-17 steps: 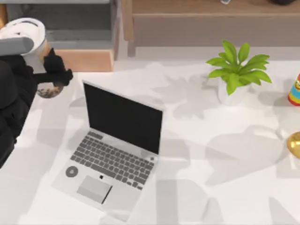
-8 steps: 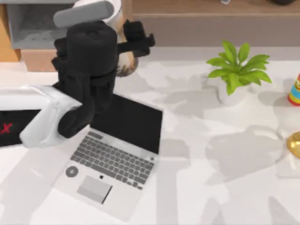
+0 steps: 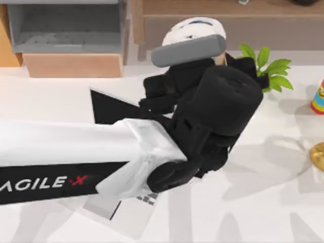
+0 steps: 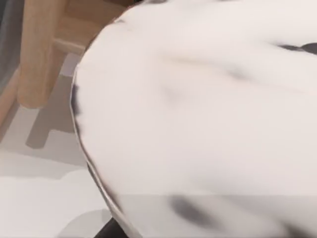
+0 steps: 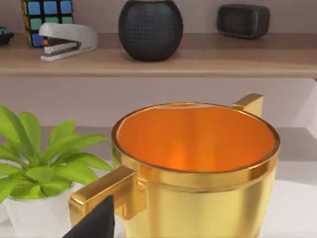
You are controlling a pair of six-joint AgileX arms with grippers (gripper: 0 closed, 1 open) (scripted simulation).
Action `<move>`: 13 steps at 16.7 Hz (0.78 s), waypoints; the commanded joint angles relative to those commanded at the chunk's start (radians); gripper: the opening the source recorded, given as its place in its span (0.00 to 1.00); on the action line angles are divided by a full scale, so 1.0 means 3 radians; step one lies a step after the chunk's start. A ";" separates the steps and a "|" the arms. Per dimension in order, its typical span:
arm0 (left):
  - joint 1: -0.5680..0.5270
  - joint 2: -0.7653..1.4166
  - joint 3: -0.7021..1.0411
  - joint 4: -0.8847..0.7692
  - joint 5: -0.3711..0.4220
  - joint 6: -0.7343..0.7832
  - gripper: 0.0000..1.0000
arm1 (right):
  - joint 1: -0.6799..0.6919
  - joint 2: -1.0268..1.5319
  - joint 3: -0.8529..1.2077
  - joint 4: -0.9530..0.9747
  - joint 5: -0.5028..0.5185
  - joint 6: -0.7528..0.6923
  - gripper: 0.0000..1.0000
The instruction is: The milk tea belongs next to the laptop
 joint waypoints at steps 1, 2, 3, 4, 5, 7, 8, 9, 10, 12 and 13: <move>-0.0144 0.0046 0.0025 -0.0105 -0.0126 -0.0078 0.00 | 0.0000 0.0000 0.0000 0.0000 0.0000 0.0000 1.00; -0.0276 0.0096 0.0037 -0.0207 -0.0246 -0.0152 0.00 | 0.0000 0.0000 0.0000 0.0000 0.0000 0.0000 1.00; -0.0396 0.0150 0.0037 -0.0307 -0.0359 -0.0222 0.00 | 0.0000 0.0000 0.0000 0.0000 0.0000 0.0000 1.00; -0.0499 0.0205 0.0025 -0.0400 -0.0460 -0.0284 0.00 | 0.0000 0.0000 0.0000 0.0000 0.0000 0.0000 1.00; -0.0589 0.0261 0.0007 -0.0488 -0.0552 -0.0340 0.00 | 0.0000 0.0000 0.0000 0.0000 0.0000 0.0000 1.00; -0.0732 0.0366 -0.0040 -0.0639 -0.0705 -0.0434 0.00 | 0.0000 0.0000 0.0000 0.0000 0.0000 0.0000 1.00; -0.0781 0.0410 -0.0063 -0.0696 -0.0761 -0.0469 0.00 | 0.0000 0.0000 0.0000 0.0000 0.0000 0.0000 1.00; -0.0817 0.0446 -0.0084 -0.0740 -0.0802 -0.0494 0.00 | 0.0000 0.0000 0.0000 0.0000 0.0000 0.0000 1.00; -0.0841 0.0471 -0.0099 -0.0770 -0.0831 -0.0512 0.00 | 0.0000 0.0000 0.0000 0.0000 0.0000 0.0000 1.00; -0.0853 0.0485 -0.0108 -0.0787 -0.0846 -0.0522 0.00 | 0.0000 0.0000 0.0000 0.0000 0.0000 0.0000 1.00; -0.0853 0.0485 -0.0108 -0.0787 -0.0846 -0.0522 0.00 | 0.0000 0.0000 0.0000 0.0000 0.0000 0.0000 1.00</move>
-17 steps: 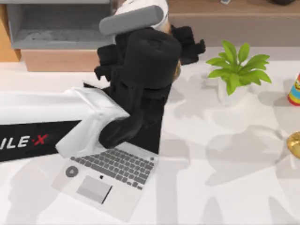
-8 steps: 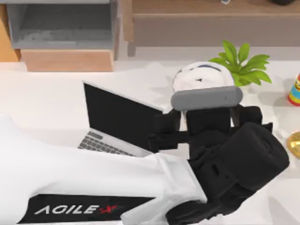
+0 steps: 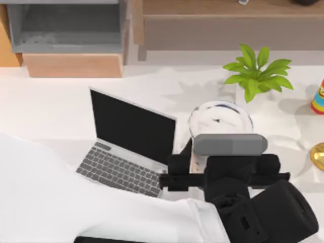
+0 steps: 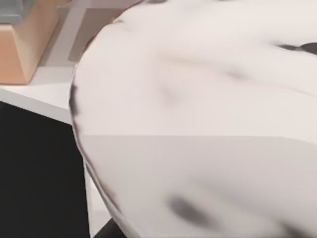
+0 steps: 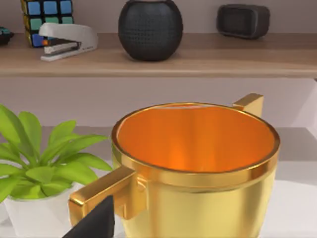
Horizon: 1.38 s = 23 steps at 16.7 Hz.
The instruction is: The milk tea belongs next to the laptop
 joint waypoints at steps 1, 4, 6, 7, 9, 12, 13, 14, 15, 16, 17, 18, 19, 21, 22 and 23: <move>0.0000 0.0000 0.0000 0.0000 0.0000 0.0000 0.00 | 0.0000 0.0000 0.0000 0.0000 0.0000 0.0000 1.00; 0.0016 -0.0012 0.0006 0.0000 0.0006 0.0007 0.00 | 0.0000 0.0000 0.0000 0.0000 0.0000 0.0000 1.00; -0.0049 0.0004 0.0034 -0.0034 -0.0013 0.0005 0.00 | 0.0000 0.0000 0.0000 0.0000 0.0000 0.0000 1.00; -0.0101 -0.0006 0.0050 -0.0069 -0.0017 0.0013 0.00 | 0.0000 0.0000 0.0000 0.0000 0.0000 0.0000 1.00; -0.0190 -0.0051 0.0069 -0.0142 -0.0010 0.0039 0.00 | 0.0000 0.0000 0.0000 0.0000 0.0000 0.0000 1.00; -0.0267 -0.0150 0.0060 -0.0220 0.0030 0.0095 0.00 | 0.0000 0.0000 0.0000 0.0000 0.0000 0.0000 1.00; -0.0289 -0.0178 0.0055 -0.0241 0.0044 0.0114 0.00 | 0.0000 0.0000 0.0000 0.0000 0.0000 0.0000 1.00; -0.0312 -0.0205 0.0049 -0.0261 0.0057 0.0133 0.00 | 0.0000 0.0000 0.0000 0.0000 0.0000 0.0000 1.00; -0.0334 -0.0230 0.0043 -0.0279 0.0071 0.0153 0.00 | 0.0000 0.0000 0.0000 0.0000 0.0000 0.0000 1.00; -0.0355 -0.0254 0.0034 -0.0294 0.0085 0.0171 0.00 | 0.0000 0.0000 0.0000 0.0000 0.0000 0.0000 1.00; -0.0374 -0.0277 0.0026 -0.0308 0.0099 0.0189 0.00 | 0.0000 0.0000 0.0000 0.0000 0.0000 0.0000 1.00; -0.0392 -0.0299 0.0017 -0.0318 0.0113 0.0206 0.00 | 0.0000 0.0000 0.0000 0.0000 0.0000 0.0000 1.00; -0.0407 -0.0320 0.0007 -0.0323 0.0126 0.0221 0.00 | 0.0000 0.0000 0.0000 0.0000 0.0000 0.0000 1.00; -0.0429 -0.0358 -0.0013 -0.0326 0.0149 0.0247 0.00 | 0.0000 0.0000 0.0000 0.0000 0.0000 0.0000 1.00; -0.0435 -0.0373 -0.0025 -0.0322 0.0158 0.0258 0.00 | 0.0000 0.0000 0.0000 0.0000 0.0000 0.0000 1.00; -0.0440 -0.0387 -0.0036 -0.0317 0.0167 0.0268 0.00 | 0.0000 0.0000 0.0000 0.0000 0.0000 0.0000 1.00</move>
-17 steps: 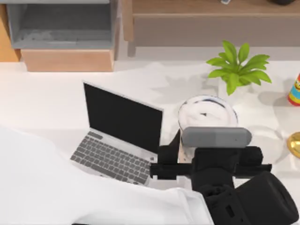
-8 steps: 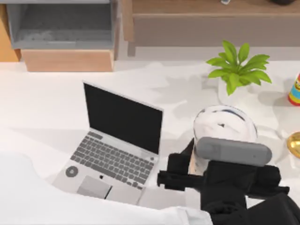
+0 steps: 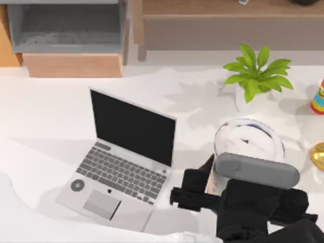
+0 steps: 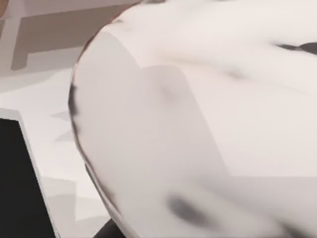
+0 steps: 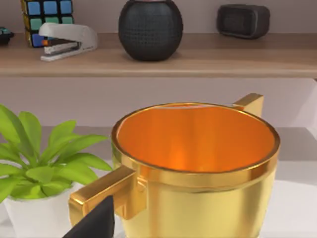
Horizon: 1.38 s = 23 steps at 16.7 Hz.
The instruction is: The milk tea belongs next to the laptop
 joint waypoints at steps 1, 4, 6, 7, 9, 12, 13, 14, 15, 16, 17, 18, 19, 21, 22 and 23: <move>-0.0002 -0.0011 -0.0012 0.0008 0.0007 0.0009 0.00 | 0.0000 0.0000 0.0000 0.0000 0.0000 0.0000 1.00; 0.0003 -0.0025 -0.0051 0.0046 0.0020 0.0029 0.00 | 0.0000 0.0000 0.0000 0.0000 0.0000 0.0000 1.00; 0.0014 -0.0015 -0.0078 0.0083 0.0021 0.0037 0.00 | 0.0000 0.0000 0.0000 0.0000 0.0000 0.0000 1.00; 0.0022 -0.0004 -0.0090 0.0104 0.0019 0.0040 0.00 | 0.0000 0.0000 0.0000 0.0000 0.0000 0.0000 1.00; 0.0042 0.0029 -0.0111 0.0154 0.0010 0.0039 0.00 | 0.0000 0.0000 0.0000 0.0000 0.0000 0.0000 1.00; 0.0085 0.0107 -0.0130 0.0245 -0.0017 0.0019 0.00 | 0.0000 0.0000 0.0000 0.0000 0.0000 0.0000 1.00; 0.0103 0.0139 -0.0131 0.0279 -0.0030 0.0007 0.00 | 0.0000 0.0000 0.0000 0.0000 0.0000 0.0000 1.00; 0.0120 0.0176 -0.0131 0.0314 -0.0042 -0.0008 0.00 | 0.0000 0.0000 0.0000 0.0000 0.0000 0.0000 1.00; 0.0138 0.0215 -0.0130 0.0349 -0.0056 -0.0024 0.00 | 0.0000 0.0000 0.0000 0.0000 0.0000 0.0000 1.00; 0.0155 0.0257 -0.0128 0.0384 -0.0070 -0.0042 0.00 | 0.0000 0.0000 0.0000 0.0000 0.0000 0.0000 1.00; 0.0170 0.0303 -0.0123 0.0419 -0.0087 -0.0063 0.00 | 0.0000 0.0000 0.0000 0.0000 0.0000 0.0000 1.00; 0.0188 0.0352 -0.0116 0.0455 -0.0104 -0.0085 0.00 | 0.0000 0.0000 0.0000 0.0000 0.0000 0.0000 1.00; 0.0212 0.0407 -0.0107 0.0497 -0.0122 -0.0114 0.00 | 0.0000 0.0000 0.0000 0.0000 0.0000 0.0000 1.00; 0.0295 0.0520 -0.0085 0.0601 -0.0159 -0.0187 0.00 | 0.0000 0.0000 0.0000 0.0000 0.0000 0.0000 1.00; 0.0351 0.0572 -0.0083 0.0653 -0.0170 -0.0223 0.00 | 0.0000 0.0000 0.0000 0.0000 0.0000 0.0000 1.00; 0.0401 0.0608 -0.0094 0.0689 -0.0169 -0.0247 0.00 | 0.0000 0.0000 0.0000 0.0000 0.0000 0.0000 1.00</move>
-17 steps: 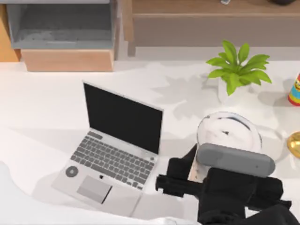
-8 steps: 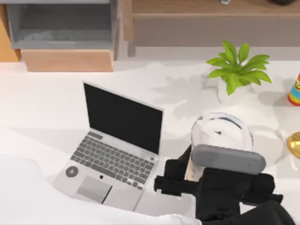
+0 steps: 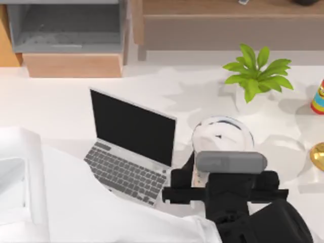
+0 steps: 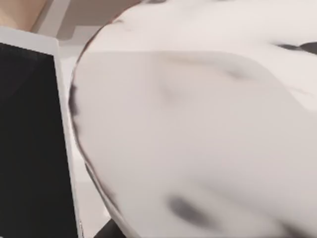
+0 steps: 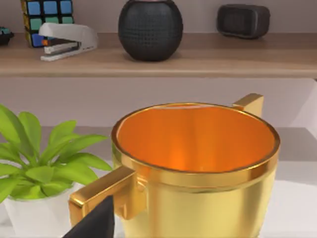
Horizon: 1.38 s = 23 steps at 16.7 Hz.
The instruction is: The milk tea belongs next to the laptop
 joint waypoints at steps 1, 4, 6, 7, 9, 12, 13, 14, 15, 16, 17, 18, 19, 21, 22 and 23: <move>0.0040 0.0025 -0.0015 0.0024 0.0006 -0.0015 0.00 | 0.0000 0.0000 0.0000 0.0000 0.0000 0.0000 1.00; 0.0040 0.0025 -0.0015 0.0024 0.0006 -0.0015 0.00 | 0.0000 0.0000 0.0000 0.0000 0.0000 0.0000 1.00; 0.0040 0.0025 -0.0015 0.0024 0.0006 -0.0015 0.00 | 0.0000 0.0000 0.0000 0.0000 0.0000 0.0000 1.00; 0.0040 0.0025 -0.0015 0.0024 0.0006 -0.0015 0.08 | 0.0000 0.0000 0.0000 0.0000 0.0000 0.0000 1.00; 0.0040 0.0025 -0.0015 0.0024 0.0006 -0.0015 0.23 | 0.0000 0.0000 0.0000 0.0000 0.0000 0.0000 1.00; 0.0040 0.0025 -0.0015 0.0024 0.0006 -0.0015 0.45 | 0.0000 0.0000 0.0000 0.0000 0.0000 0.0000 1.00; 0.0040 0.0025 -0.0015 0.0024 0.0006 -0.0015 0.53 | 0.0000 0.0000 0.0000 0.0000 0.0000 0.0000 1.00; 0.0040 0.0025 -0.0015 0.0024 0.0006 -0.0015 0.60 | 0.0000 0.0000 0.0000 0.0000 0.0000 0.0000 1.00; 0.0040 0.0025 -0.0015 0.0024 0.0006 -0.0015 0.68 | 0.0000 0.0000 0.0000 0.0000 0.0000 0.0000 1.00; 0.0040 0.0025 -0.0015 0.0024 0.0006 -0.0015 0.75 | 0.0000 0.0000 0.0000 0.0000 0.0000 0.0000 1.00; 0.0040 0.0025 -0.0015 0.0024 0.0006 -0.0015 0.83 | 0.0000 0.0000 0.0000 0.0000 0.0000 0.0000 1.00; 0.0040 0.0025 -0.0015 0.0024 0.0006 -0.0015 0.90 | 0.0000 0.0000 0.0000 0.0000 0.0000 0.0000 1.00; 0.0040 0.0025 -0.0015 0.0024 0.0006 -0.0015 0.98 | 0.0000 0.0000 0.0000 0.0000 0.0000 0.0000 1.00; 0.0040 0.0025 -0.0015 0.0024 0.0006 -0.0015 1.00 | 0.0000 0.0000 0.0000 0.0000 0.0000 0.0000 1.00; 0.0040 0.0025 -0.0015 0.0024 0.0006 -0.0015 1.00 | 0.0000 0.0000 0.0000 0.0000 0.0000 0.0000 1.00; 0.0040 0.0025 -0.0015 0.0024 0.0006 -0.0015 1.00 | 0.0000 0.0000 0.0000 0.0000 0.0000 0.0000 1.00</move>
